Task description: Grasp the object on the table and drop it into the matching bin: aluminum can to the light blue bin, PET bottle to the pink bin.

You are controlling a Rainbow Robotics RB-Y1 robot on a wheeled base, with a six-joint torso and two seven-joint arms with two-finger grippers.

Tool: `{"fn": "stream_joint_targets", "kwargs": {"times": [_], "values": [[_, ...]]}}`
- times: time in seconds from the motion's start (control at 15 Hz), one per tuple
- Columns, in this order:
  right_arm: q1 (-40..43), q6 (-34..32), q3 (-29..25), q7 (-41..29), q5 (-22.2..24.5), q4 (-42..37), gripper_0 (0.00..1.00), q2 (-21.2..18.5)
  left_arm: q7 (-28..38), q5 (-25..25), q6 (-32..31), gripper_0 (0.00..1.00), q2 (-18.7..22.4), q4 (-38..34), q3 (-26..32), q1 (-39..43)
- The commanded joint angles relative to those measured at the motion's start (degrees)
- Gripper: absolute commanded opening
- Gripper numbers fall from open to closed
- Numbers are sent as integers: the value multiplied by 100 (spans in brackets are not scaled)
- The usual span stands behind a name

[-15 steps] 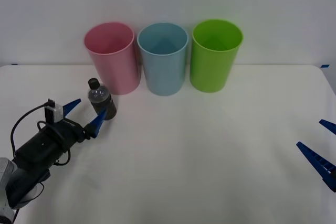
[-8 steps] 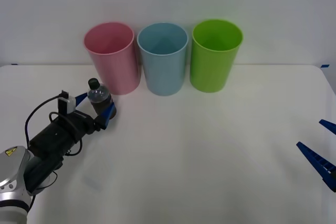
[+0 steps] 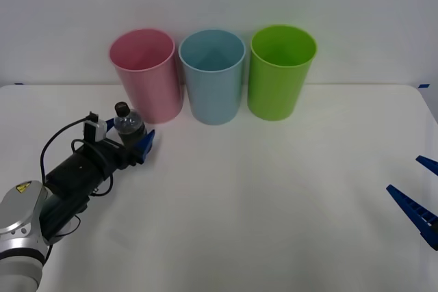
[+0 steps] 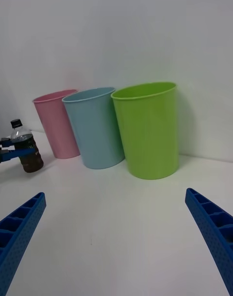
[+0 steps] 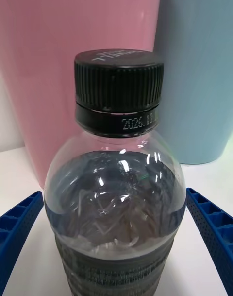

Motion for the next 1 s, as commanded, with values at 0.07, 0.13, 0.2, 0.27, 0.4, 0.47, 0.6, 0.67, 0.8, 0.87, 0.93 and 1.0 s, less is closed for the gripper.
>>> {"fn": "stream_joint_targets", "kwargs": {"times": [0.07,0.13,0.2,0.27,0.4,0.47,0.6,0.67,0.8,0.87,0.93,1.0], "values": [[0,0,0,0,0,0,100,0,0,1,4,100,0,-1,-10,0],[0,0,0,0,0,0,100,0,0,1,4,88,0,-1,-10,0],[0,0,0,0,0,0,100,0,8,1,12,37,0,-1,-10,0],[0,0,0,0,0,0,100,0,0,1,12,13,0,-1,-10,0],[0,0,0,0,0,0,100,0,0,1,12,0,0,-1,-10,0],[0,0,0,0,0,0,100,0,-9,10,12,0,9,-1,-19,0],[0,0,0,0,0,0,100,0,-9,27,-14,0,9,-1,-10,0],[0,0,0,0,0,0,100,0,0,62,-67,0,9,-1,7,9],[0,0,0,0,0,0,100,0,8,97,-304,0,27,-1,122,44],[0,0,0,0,0,0,100,0,8,168,-427,0,79,-1,148,79],[0,0,0,0,0,0,100,0,8,273,-532,0,176,-18,139,132],[0,0,0,0,0,0,100,0,17,431,-629,0,282,-71,104,220]]}}
